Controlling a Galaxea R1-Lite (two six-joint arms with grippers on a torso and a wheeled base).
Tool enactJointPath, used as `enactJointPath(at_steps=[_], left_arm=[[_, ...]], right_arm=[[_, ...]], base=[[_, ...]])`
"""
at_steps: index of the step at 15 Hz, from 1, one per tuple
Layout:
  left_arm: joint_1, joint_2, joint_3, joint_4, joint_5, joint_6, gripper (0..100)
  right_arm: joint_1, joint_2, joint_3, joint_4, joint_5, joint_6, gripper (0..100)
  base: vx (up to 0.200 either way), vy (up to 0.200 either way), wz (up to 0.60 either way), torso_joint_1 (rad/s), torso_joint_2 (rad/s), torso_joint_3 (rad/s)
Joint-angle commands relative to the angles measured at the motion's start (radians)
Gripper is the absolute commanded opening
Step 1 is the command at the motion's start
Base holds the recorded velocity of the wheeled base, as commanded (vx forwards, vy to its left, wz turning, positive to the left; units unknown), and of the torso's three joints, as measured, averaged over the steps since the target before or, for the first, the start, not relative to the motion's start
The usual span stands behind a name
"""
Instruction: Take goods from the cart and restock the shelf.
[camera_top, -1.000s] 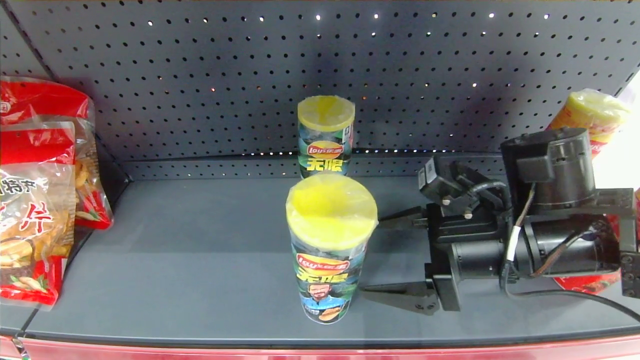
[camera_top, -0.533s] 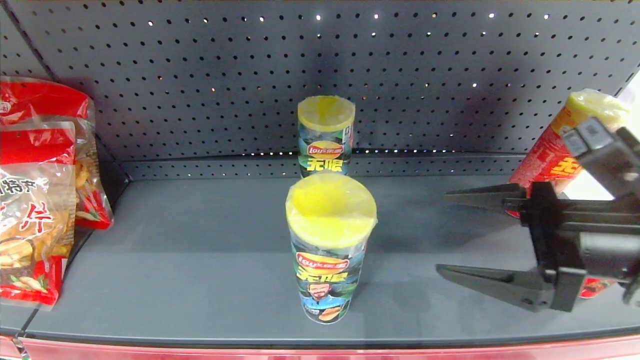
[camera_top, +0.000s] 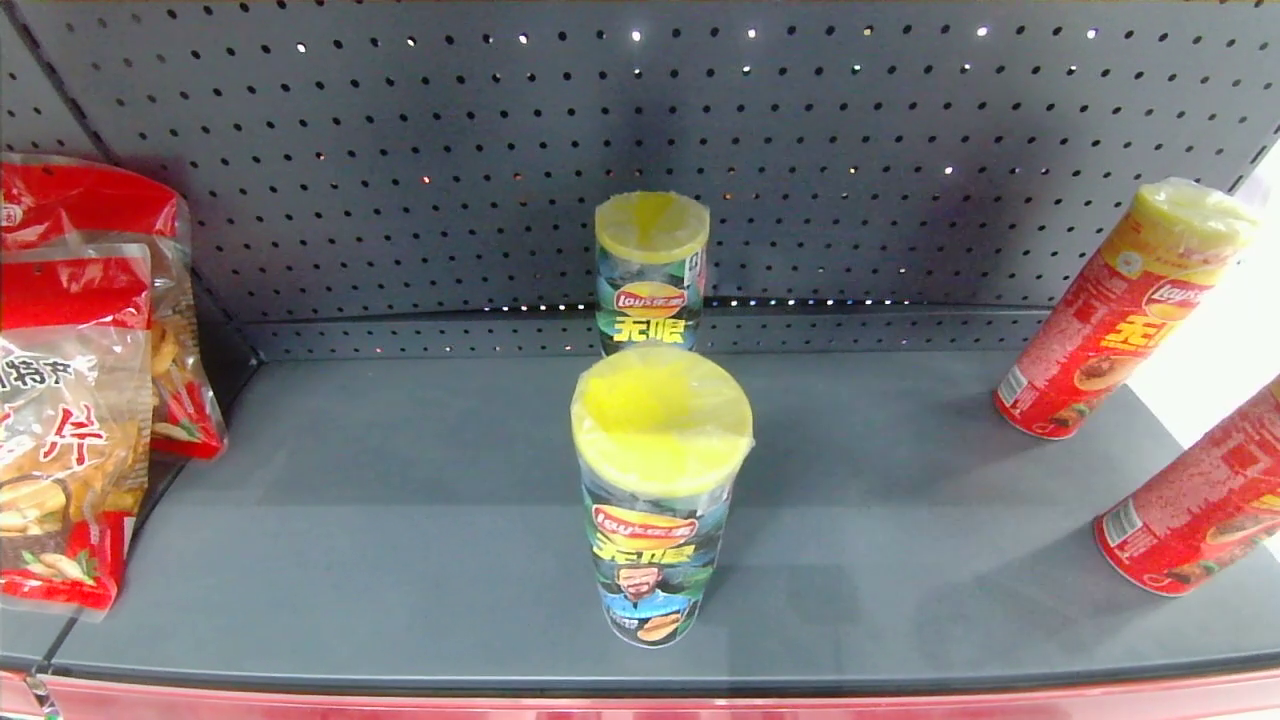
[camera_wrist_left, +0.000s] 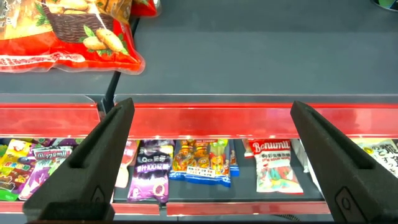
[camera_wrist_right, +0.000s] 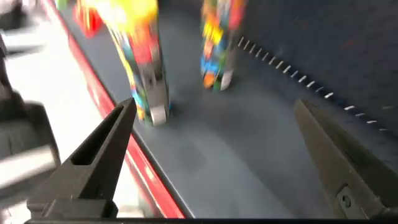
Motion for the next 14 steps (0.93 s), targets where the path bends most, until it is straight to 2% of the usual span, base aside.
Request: enactJointPath(at_steps=[1, 3, 4, 5, 6, 7, 10, 13, 14], left_arm=[[0.0, 0.002, 0.0, 0.0, -0.001, 0.0, 100], [0.0, 0.002, 0.0, 0.0, -0.001, 0.0, 100], [0.0, 0.002, 0.0, 0.0, 0.0, 0.0, 100], [0.0, 0.002, 0.0, 0.0, 0.0, 0.0, 100], [0.0, 0.002, 0.0, 0.0, 0.0, 0.0, 100], [0.0, 0.002, 0.0, 0.0, 0.0, 0.0, 100], [0.0, 0.002, -0.001, 0.0, 0.0, 0.0, 100], [0.0, 0.002, 0.0, 0.0, 0.0, 0.0, 100], [0.0, 0.002, -0.001, 0.0, 0.0, 0.0, 100]], right_arm=[[-0.126, -0.244, 0.009, 0.032, -0.009, 0.148, 100], [-0.246, -0.322, 0.029, 0.168, -0.069, 0.274, 100], [-0.292, -0.345, 0.067, 0.191, -0.107, 0.297, 100], [-0.332, -0.363, 0.124, 0.19, -0.123, 0.297, 100], [-0.424, -0.419, 0.228, 0.193, -0.121, 0.294, 100], [-0.47, -0.465, 0.297, 0.196, -0.119, 0.294, 100], [-0.494, -0.577, 0.446, 0.265, -0.123, 0.29, 100], [-0.484, -0.632, 0.589, 0.252, -0.193, 0.189, 100], [-0.508, -0.652, 0.632, 0.197, -0.198, 0.159, 100]], base=[[0.0, 0.0, 0.0, 0.0, 0.0, 0.0], [0.0, 0.0, 0.0, 0.0, 0.0, 0.0], [0.0, 0.0, 0.0, 0.0, 0.0, 0.0], [0.0, 0.0, 0.0, 0.0, 0.0, 0.0], [0.0, 0.0, 0.0, 0.0, 0.0, 0.0], [0.0, 0.0, 0.0, 0.0, 0.0, 0.0], [0.0, 0.0, 0.0, 0.0, 0.0, 0.0], [0.0, 0.0, 0.0, 0.0, 0.0, 0.0], [0.0, 0.0, 0.0, 0.0, 0.0, 0.0]])
